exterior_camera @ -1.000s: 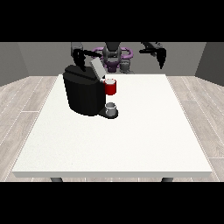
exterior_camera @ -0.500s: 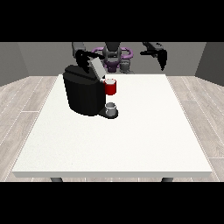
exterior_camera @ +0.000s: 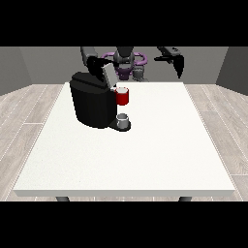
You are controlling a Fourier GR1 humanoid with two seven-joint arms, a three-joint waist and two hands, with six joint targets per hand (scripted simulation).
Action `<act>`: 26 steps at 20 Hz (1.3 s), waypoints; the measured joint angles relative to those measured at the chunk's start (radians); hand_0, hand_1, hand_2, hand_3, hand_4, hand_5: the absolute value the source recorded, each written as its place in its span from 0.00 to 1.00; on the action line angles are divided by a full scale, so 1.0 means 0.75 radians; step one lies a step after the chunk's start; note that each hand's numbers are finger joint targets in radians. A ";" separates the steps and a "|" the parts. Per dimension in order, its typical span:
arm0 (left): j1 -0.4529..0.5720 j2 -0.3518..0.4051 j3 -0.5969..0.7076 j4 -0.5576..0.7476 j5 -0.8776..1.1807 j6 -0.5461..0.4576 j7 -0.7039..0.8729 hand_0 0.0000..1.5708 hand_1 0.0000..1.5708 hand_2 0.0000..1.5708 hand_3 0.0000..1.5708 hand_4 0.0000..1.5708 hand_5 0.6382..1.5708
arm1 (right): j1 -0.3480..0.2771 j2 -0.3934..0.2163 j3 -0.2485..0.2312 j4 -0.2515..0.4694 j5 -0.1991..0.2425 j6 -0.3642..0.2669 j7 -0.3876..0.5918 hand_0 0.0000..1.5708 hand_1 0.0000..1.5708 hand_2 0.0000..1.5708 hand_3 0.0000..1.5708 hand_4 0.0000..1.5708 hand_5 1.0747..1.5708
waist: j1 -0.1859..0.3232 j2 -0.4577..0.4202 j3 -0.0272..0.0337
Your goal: Insert the coffee pod into the coffee machine and close the lid
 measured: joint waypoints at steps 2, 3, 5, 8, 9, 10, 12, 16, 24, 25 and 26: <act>-0.022 0.025 0.020 0.010 0.019 -0.009 0.002 0.00 0.00 0.00 0.00 0.09 1.00 | -0.030 0.003 0.005 0.018 0.006 0.003 0.014 0.00 0.00 0.00 0.00 0.12 1.00 | 0.000 0.016 0.0019; -0.012 0.022 0.015 0.009 0.011 -0.001 -0.002 0.00 0.00 0.00 0.00 0.10 1.00 | -0.034 0.011 0.015 0.027 0.014 0.001 0.024 0.00 0.00 0.00 0.00 0.07 1.00 | 0.001 0.010 0.0028; -0.018 0.038 0.025 0.007 0.022 -0.001 0.010 0.00 0.00 0.00 0.00 0.11 1.00 | -0.046 0.012 0.021 0.043 0.023 0.011 0.006 0.00 0.00 0.00 0.00 0.14 1.00 | 0.003 0.017 0.0027; -0.014 0.048 0.030 0.030 0.026 -0.006 -0.008 0.00 0.00 0.00 0.00 0.08 1.00 | -0.105 0.030 0.041 0.055 0.050 -0.009 0.050 0.00 0.00 0.00 0.00 0.04 1.00 | 0.011 0.019 0.0037; -0.011 0.046 0.027 0.030 0.029 -0.006 -0.009 0.00 0.00 0.00 0.00 0.09 1.00 | -0.115 0.035 0.050 0.064 0.062 -0.013 0.051 0.00 0.00 0.00 0.00 0.14 1.00 | 0.015 0.019 0.0038; -0.013 0.054 0.031 0.030 0.039 -0.014 0.000 0.00 0.00 0.00 0.00 0.12 1.00 | -0.127 0.036 0.058 0.071 0.076 -0.016 0.056 0.00 0.00 0.00 0.00 0.11 1.00 | 0.020 0.017 0.0039; -0.006 0.051 0.026 0.034 0.034 -0.004 -0.010 0.00 0.00 0.00 0.00 0.10 1.00 | -0.144 0.032 0.069 0.075 0.093 -0.005 0.055 0.00 0.00 0.00 0.00 0.09 1.00 | 0.014 0.013 0.0040; -0.012 0.048 0.015 0.055 0.039 -0.015 -0.046 0.00 0.00 0.00 0.00 0.08 1.00 | -0.189 0.068 0.102 0.080 0.145 -0.042 0.072 0.00 0.00 0.00 0.00 0.09 1.00 | 0.012 0.015 0.0041; 0.020 0.004 -0.045 0.006 0.007 0.019 -0.098 0.00 0.00 0.00 0.00 0.16 1.00 | -0.180 0.126 0.114 0.084 0.148 -0.030 0.011 0.00 0.00 0.00 0.00 0.11 1.00 | 0.005 -0.024 0.0048; 0.032 0.000 -0.045 0.013 0.008 0.020 -0.112 0.00 0.00 0.00 0.00 0.12 1.00 | -0.167 0.141 0.122 0.070 0.140 -0.017 0.000 0.00 0.00 0.00 0.00 0.16 1.00 | -0.008 -0.035 0.0048; 0.053 0.000 -0.040 0.030 0.010 0.014 -0.137 0.00 0.00 0.00 0.00 0.12 1.00 | -0.136 0.154 0.146 0.048 0.123 0.000 -0.011 0.00 0.00 0.00 0.00 0.22 1.00 | -0.025 -0.056 0.0047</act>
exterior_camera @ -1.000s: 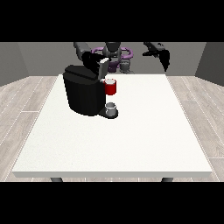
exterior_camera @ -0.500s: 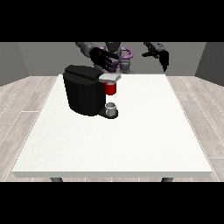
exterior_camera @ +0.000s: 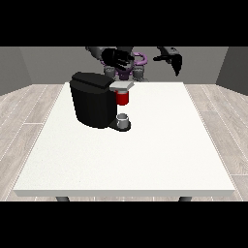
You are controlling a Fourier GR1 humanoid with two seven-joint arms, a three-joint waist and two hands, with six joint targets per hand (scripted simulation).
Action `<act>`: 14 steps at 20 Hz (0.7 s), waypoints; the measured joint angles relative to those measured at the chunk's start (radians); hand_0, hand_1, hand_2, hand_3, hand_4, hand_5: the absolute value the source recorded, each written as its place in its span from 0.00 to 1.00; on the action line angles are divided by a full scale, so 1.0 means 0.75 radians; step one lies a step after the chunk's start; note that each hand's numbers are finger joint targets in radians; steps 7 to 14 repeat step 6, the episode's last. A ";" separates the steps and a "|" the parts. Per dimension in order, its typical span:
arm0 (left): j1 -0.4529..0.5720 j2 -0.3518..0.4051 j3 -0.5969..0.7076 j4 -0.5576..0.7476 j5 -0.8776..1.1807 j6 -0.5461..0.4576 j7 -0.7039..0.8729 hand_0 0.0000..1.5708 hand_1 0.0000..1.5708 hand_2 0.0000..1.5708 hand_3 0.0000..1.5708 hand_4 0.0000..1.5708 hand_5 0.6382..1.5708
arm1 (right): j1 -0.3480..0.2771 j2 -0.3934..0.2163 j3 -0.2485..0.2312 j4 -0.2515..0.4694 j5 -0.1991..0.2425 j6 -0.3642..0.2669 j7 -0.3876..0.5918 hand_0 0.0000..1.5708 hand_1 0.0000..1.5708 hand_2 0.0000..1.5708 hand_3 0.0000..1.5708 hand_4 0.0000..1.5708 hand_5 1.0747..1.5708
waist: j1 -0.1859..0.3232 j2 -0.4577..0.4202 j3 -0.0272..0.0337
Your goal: Insert the coffee pod into the coffee machine and close the lid
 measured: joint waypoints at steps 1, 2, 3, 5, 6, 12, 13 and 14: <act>-0.001 -0.007 -0.003 0.000 -0.001 0.008 0.002 0.00 0.00 0.00 0.00 0.12 1.00 | 0.012 0.008 0.003 -0.014 -0.013 0.020 -0.015 0.00 0.00 0.00 0.00 0.18 1.00 | -0.012 -0.008 -0.0001; 0.011 -0.017 -0.008 0.003 -0.005 0.018 -0.002 0.00 0.00 0.00 0.00 0.12 1.00 | 0.052 0.016 0.022 -0.029 -0.029 0.026 -0.036 0.00 0.00 0.00 0.00 0.17 1.00 | -0.023 -0.024 -0.0001; 0.015 -0.019 -0.001 0.017 -0.005 0.025 -0.006 0.00 0.00 0.00 0.00 0.12 1.00 | 0.099 0.023 0.049 -0.052 -0.063 0.030 -0.053 0.00 0.00 0.00 0.00 0.18 1.00 | -0.040 -0.041 -0.0001; 0.038 -0.015 0.005 0.035 -0.002 0.022 -0.016 0.00 0.00 0.00 0.00 0.12 1.00 | 0.194 0.033 0.093 -0.093 -0.133 0.010 -0.074 0.00 0.00 0.00 0.00 0.16 1.00 | -0.059 -0.082 -0.0001; 0.046 -0.009 0.017 0.054 0.003 0.021 -0.028 0.00 0.00 0.00 0.00 0.12 1.00 | 0.237 0.036 0.122 -0.122 -0.162 -0.002 -0.069 0.00 0.00 0.00 0.00 0.10 1.00 | -0.078 -0.100 0.0001; 0.046 -0.009 0.017 0.054 0.003 0.021 -0.028 0.00 0.00 0.00 0.00 0.12 1.00 | 0.237 0.036 0.122 -0.122 -0.162 -0.002 -0.069 0.00 0.00 0.00 0.00 0.10 1.00 | -0.078 -0.100 0.0001; 0.046 -0.009 0.017 0.054 0.003 0.021 -0.028 0.00 0.00 0.00 0.00 0.12 1.00 | 0.237 0.036 0.122 -0.122 -0.162 -0.002 -0.069 0.00 0.00 0.00 0.00 0.10 1.00 | -0.078 -0.100 0.0001; 0.046 -0.009 0.017 0.054 0.003 0.021 -0.028 0.00 0.00 0.00 0.00 0.12 1.00 | 0.237 0.036 0.122 -0.122 -0.162 -0.002 -0.069 0.00 0.00 0.00 0.00 0.10 1.00 | -0.078 -0.100 0.0001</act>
